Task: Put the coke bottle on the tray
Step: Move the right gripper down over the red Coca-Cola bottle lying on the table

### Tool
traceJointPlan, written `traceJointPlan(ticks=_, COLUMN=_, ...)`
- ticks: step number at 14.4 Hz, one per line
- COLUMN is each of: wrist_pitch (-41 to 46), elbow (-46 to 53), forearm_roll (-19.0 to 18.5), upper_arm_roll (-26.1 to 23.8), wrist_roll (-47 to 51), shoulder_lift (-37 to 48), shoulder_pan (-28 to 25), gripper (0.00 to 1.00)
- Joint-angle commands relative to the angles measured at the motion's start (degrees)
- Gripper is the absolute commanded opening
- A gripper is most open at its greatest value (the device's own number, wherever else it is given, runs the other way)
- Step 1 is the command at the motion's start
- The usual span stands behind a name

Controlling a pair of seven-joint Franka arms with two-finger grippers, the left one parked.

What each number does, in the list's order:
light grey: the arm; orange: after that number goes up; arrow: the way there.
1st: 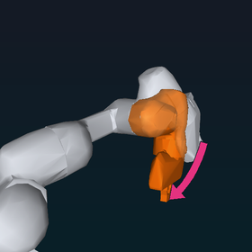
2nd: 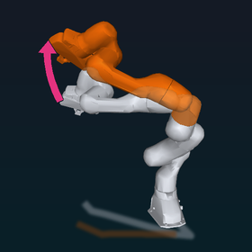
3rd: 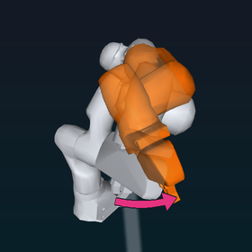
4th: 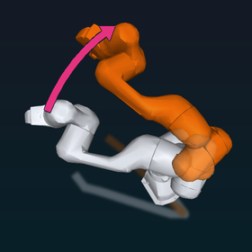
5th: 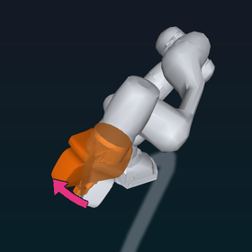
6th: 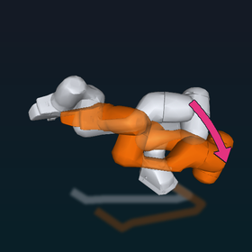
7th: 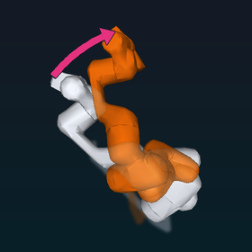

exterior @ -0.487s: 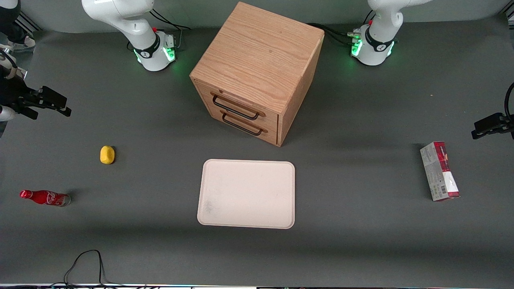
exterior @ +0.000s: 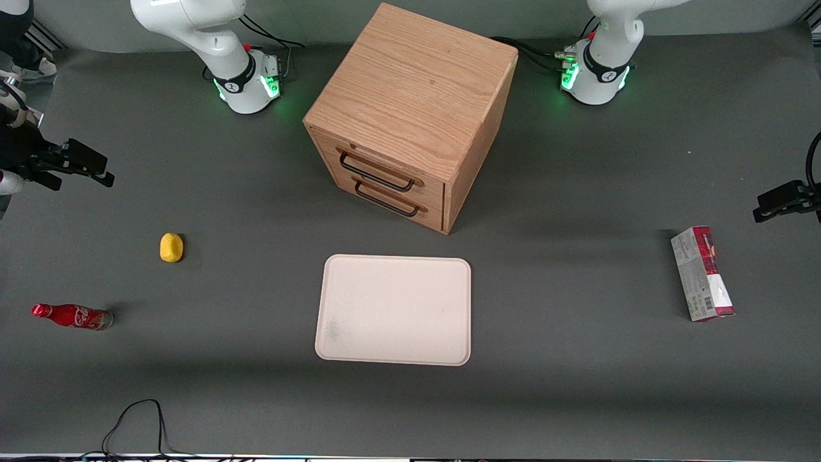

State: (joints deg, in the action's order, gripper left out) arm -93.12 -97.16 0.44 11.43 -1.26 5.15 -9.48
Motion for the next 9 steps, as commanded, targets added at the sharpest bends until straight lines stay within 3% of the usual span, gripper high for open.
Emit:
traceJointPlan(ticks=1, wrist_pitch=-0.7, elbow=-0.2, forearm_roll=-1.8, upper_arm_roll=0.0, wrist_roll=1.6, shoulder_lift=-0.3, shoulder_pan=1.3, gripper=0.99)
traceJointPlan(ticks=5, wrist_pitch=-4.9, elbow=2.6, forearm_roll=-2.5, upper_arm_roll=0.8, wrist_roll=-7.1, shoulder_lift=-7.3, shoulder_pan=5.7, gripper=0.99)
traceJointPlan(ticks=9, wrist_pitch=-12.6, elbow=6.4, forearm_roll=-1.8, upper_arm_roll=6.1, wrist_roll=-17.6, shoulder_lift=-16.7, shoulder_pan=8.1, gripper=0.99)
